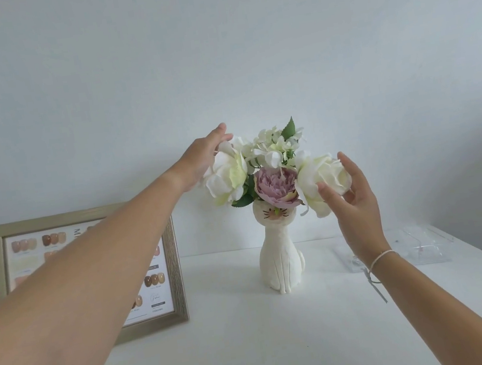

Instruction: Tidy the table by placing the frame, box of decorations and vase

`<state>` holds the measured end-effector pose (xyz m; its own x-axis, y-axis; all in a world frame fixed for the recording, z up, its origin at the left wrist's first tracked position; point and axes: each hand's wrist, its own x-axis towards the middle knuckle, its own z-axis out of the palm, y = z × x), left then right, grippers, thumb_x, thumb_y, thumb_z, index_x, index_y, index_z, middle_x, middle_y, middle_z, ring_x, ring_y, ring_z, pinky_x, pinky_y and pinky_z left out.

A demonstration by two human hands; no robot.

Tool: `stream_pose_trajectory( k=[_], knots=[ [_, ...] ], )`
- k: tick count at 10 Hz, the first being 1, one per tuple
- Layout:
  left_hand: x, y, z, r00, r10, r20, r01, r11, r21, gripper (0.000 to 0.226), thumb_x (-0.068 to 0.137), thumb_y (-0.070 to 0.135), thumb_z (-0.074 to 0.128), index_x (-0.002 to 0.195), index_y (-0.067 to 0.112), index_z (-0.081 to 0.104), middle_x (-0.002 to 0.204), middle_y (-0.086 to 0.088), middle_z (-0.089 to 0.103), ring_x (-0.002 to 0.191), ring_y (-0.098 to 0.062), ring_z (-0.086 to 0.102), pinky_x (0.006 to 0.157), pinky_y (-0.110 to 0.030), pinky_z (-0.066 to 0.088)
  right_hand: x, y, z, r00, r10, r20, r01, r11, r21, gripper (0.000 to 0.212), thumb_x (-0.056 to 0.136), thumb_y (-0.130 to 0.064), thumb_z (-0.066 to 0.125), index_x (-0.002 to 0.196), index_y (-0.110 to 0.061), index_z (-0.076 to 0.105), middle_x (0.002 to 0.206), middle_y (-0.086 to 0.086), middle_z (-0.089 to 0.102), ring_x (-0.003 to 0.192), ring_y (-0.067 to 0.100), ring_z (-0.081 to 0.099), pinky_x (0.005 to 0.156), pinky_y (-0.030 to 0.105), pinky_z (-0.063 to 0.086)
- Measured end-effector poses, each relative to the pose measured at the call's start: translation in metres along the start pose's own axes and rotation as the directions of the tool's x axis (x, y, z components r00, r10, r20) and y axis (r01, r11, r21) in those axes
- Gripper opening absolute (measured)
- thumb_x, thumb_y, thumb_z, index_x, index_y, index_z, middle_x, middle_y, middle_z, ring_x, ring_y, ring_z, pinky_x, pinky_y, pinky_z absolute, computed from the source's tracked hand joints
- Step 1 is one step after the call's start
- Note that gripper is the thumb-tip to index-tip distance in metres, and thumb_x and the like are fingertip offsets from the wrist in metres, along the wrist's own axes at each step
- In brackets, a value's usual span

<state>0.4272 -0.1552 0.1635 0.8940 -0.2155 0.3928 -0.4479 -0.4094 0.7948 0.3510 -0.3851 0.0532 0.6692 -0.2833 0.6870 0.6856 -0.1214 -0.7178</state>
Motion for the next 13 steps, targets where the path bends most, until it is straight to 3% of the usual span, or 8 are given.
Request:
stream_pose_trajectory(
  k=[1, 3, 5, 7, 8, 9, 11, 13],
  knots=[
    [-0.002, 0.002, -0.002, 0.999, 0.027, -0.024, -0.028, 1.0, -0.002, 0.055, 0.096, 0.051, 0.02, 0.135, 0.022, 0.047, 0.14, 0.001, 0.049, 0.13, -0.021, 0.039, 0.106, -0.03, 0.022, 0.0, -0.003, -0.001, 1.0, -0.004, -0.018, 0.004, 1.0, -0.01, 0.056, 0.081, -0.026, 0.066, 0.123, -0.053, 0.038, 0.099, -0.049, 0.053, 0.09, -0.014, 0.057, 0.071, 0.002, 0.044],
    [-0.008, 0.007, 0.002, 0.999, 0.034, 0.037, -0.035, 0.999, 0.04, 0.058, 0.095, 0.054, 0.018, 0.137, 0.024, 0.044, 0.148, 0.006, 0.038, 0.139, -0.017, 0.026, 0.11, -0.032, 0.015, -0.002, -0.006, 0.001, 1.0, 0.002, -0.003, -0.002, 1.0, -0.009, 0.056, 0.083, -0.023, 0.063, 0.125, -0.052, 0.038, 0.116, -0.033, 0.048, 0.112, -0.004, 0.053, 0.072, 0.0, 0.043],
    [-0.015, 0.009, 0.0, 0.999, 0.042, 0.027, -0.044, 0.996, 0.075, 0.054, 0.095, 0.051, 0.025, 0.136, 0.022, 0.044, 0.15, 0.002, 0.036, 0.14, -0.016, 0.027, 0.117, -0.036, 0.017, -0.003, -0.007, -0.004, 1.0, 0.015, -0.009, -0.015, 0.999, -0.035, 0.061, 0.083, -0.027, 0.064, 0.133, -0.048, 0.035, 0.117, -0.035, 0.045, 0.111, 0.0, 0.054, 0.07, -0.001, 0.042],
    [-0.032, 0.008, -0.001, 0.998, 0.067, -0.003, -0.066, 0.995, 0.08, 0.05, 0.096, 0.044, 0.036, 0.139, 0.021, 0.04, 0.149, 0.005, 0.037, 0.138, -0.01, 0.031, 0.101, -0.02, 0.024, -0.007, -0.012, -0.012, 0.999, 0.046, 0.009, -0.045, 0.997, -0.061, 0.061, 0.082, -0.028, 0.065, 0.133, -0.046, 0.036, 0.132, -0.012, 0.049, 0.113, 0.007, 0.055, 0.07, 0.001, 0.043],
    [-0.045, 0.009, 0.001, 0.996, 0.094, -0.011, -0.092, 0.99, 0.106, 0.05, 0.096, 0.041, 0.037, 0.142, 0.023, 0.035, 0.153, 0.006, 0.029, 0.141, -0.007, 0.022, 0.112, -0.023, 0.017, -0.01, -0.018, -0.013, 0.997, 0.067, 0.042, -0.061, 0.99, -0.127, 0.064, 0.082, -0.032, 0.064, 0.136, -0.044, 0.032, 0.131, -0.014, 0.047, 0.115, 0.009, 0.053, 0.071, 0.0, 0.042],
    [-0.061, 0.01, 0.001, 0.993, 0.108, -0.04, -0.101, 0.983, 0.152, 0.052, 0.096, 0.044, 0.036, 0.144, 0.027, 0.028, 0.157, 0.005, 0.017, 0.144, -0.006, 0.012, 0.113, -0.024, 0.007, -0.015, -0.028, -0.016, 0.996, 0.082, 0.046, -0.075, 0.987, -0.144, 0.068, 0.082, -0.031, 0.065, 0.139, -0.04, 0.029, 0.132, -0.018, 0.041, 0.115, 0.009, 0.05, 0.066, -0.007, 0.037],
    [-0.115, 0.008, 0.008, 0.993, 0.104, -0.053, -0.098, 0.989, 0.108, 0.05, 0.096, 0.042, 0.037, 0.143, 0.028, 0.03, 0.157, 0.006, 0.019, 0.143, -0.005, 0.014, 0.107, -0.019, 0.009, -0.034, -0.052, -0.026, 0.996, 0.084, 0.04, -0.075, 0.978, -0.193, 0.069, 0.083, -0.026, 0.065, 0.14, -0.035, 0.028, 0.143, -0.008, 0.037, 0.113, 0.012, 0.047, 0.061, -0.007, 0.037],
    [-0.184, 0.005, 0.028, 0.995, 0.102, -0.022, -0.101, 0.994, 0.048, 0.049, 0.096, 0.042, 0.037, 0.143, 0.031, 0.03, 0.155, 0.011, 0.021, 0.135, 0.006, 0.015, 0.107, -0.018, 0.009, -0.069, -0.076, -0.033, 0.989, 0.135, 0.058, -0.115, 0.956, -0.268, 0.067, 0.083, -0.03, 0.063, 0.14, -0.039, 0.027, 0.14, -0.014, 0.036, 0.114, 0.009, 0.046, 0.063, 0.006, 0.039]
  ],
)
